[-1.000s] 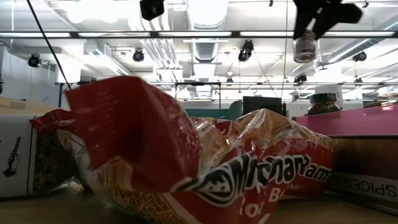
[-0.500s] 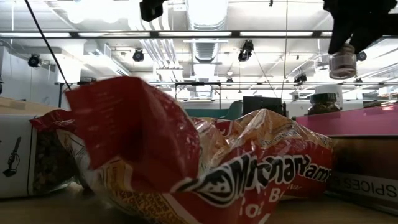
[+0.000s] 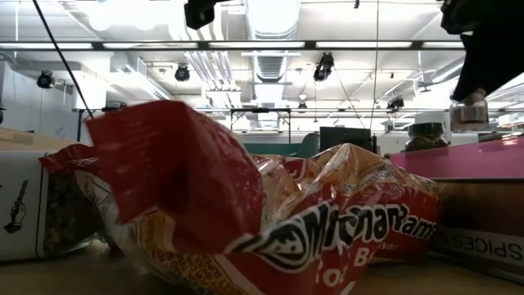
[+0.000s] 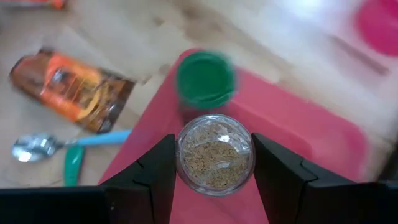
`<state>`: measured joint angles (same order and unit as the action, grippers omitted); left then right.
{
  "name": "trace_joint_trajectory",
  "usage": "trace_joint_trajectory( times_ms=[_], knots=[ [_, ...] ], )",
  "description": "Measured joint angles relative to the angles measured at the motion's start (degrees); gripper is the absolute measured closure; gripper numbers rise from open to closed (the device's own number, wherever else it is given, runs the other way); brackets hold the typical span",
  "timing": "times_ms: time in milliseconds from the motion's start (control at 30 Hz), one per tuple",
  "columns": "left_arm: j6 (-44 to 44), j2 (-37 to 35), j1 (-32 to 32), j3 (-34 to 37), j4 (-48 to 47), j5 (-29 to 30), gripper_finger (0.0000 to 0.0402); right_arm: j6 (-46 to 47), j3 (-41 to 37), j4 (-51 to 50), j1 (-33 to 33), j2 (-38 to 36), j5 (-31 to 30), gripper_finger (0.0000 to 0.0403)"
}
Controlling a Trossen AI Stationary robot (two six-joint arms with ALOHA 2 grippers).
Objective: Pick & Place Food Item
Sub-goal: Put the transparent spice bottle into the pink bin
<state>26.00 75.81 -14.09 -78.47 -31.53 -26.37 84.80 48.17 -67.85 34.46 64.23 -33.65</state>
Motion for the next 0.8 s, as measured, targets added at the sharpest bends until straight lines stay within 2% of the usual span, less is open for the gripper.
trace_joint_trajectory(
  times_ms=[333, 567, 800],
  knots=[
    [0.0, 0.0, 0.0, 0.0, 0.0, 0.0, 0.0145, -9.7, -11.6, 21.0, 5.2, 0.1, -1.7, 0.0235],
    [1.0, 0.0, 0.0, 0.0, 0.0, 0.0, 0.0145, -10.0, -17.7, 24.9, 5.3, 0.1, -3.1, 0.0235],
    [1.6, 0.0, 0.0, 0.0, 0.0, 0.0, 0.0145, -10.7, -20.6, 30.1, 5.3, 0.1, -3.3, 0.0235]
  ],
)
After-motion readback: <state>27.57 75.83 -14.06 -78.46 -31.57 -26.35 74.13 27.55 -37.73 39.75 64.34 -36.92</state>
